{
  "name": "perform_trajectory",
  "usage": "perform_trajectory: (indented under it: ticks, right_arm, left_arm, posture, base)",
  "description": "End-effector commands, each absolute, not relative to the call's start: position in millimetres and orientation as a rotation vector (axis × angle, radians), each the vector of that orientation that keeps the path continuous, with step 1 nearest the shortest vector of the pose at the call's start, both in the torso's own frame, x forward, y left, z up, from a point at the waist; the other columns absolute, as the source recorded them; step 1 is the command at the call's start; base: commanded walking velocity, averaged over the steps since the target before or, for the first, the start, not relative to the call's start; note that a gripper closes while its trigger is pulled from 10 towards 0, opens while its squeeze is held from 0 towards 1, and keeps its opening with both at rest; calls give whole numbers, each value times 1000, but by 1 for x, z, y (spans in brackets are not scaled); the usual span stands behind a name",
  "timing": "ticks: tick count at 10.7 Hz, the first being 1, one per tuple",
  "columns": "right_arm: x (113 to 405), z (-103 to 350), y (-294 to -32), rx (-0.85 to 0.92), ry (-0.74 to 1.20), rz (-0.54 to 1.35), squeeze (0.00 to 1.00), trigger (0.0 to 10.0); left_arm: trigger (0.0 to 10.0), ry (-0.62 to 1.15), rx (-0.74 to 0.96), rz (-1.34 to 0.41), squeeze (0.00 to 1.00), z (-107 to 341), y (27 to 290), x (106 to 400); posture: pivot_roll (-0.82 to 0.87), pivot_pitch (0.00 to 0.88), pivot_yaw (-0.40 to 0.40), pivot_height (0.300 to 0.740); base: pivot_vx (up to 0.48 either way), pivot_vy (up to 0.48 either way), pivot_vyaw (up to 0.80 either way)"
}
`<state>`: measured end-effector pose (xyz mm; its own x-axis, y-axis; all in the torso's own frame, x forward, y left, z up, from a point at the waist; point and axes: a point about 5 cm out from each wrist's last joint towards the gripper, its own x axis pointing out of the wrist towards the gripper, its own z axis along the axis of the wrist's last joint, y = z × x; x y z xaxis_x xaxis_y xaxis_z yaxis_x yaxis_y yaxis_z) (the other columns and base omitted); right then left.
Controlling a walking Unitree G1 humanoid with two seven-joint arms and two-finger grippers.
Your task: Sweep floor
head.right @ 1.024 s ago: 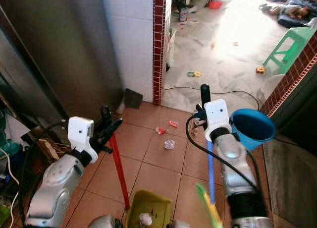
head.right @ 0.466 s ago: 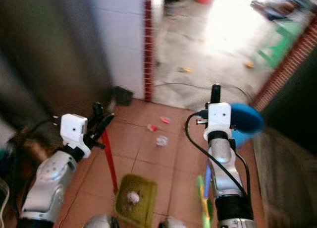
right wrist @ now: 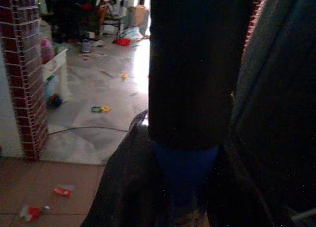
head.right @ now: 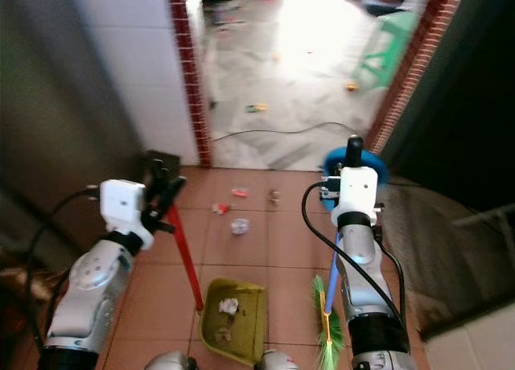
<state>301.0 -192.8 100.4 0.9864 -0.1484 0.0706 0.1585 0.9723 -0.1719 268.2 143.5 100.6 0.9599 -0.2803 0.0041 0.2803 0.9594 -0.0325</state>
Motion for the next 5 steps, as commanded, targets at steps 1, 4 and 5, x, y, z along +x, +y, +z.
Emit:
perform_trajectory:
  ticks: [1, 4, 5]
  right_arm:
    - [303, 104, -193, -205, -72, -150, 0, 10000]
    - [299, 99, -198, -209, -55, -171, 0, 10000]
    - [299, 99, -205, -189, -46, -193, 0, 10000]
  left_arm:
    - [10000, -66, -44, -288, 0, 116, 142, 270]
    - [10000, -43, -84, -355, 0, 110, 129, 263]
    - [10000, -24, -104, -352, 0, 107, 128, 265]
  posture:
    - [13, 0, 4, 740]
    - [-6, 0, 4, 740]
    - [-4, 0, -4, 740]
  base:
    - [0, 0, -800]
    - [0, 0, -800]
    - [0, 0, -800]
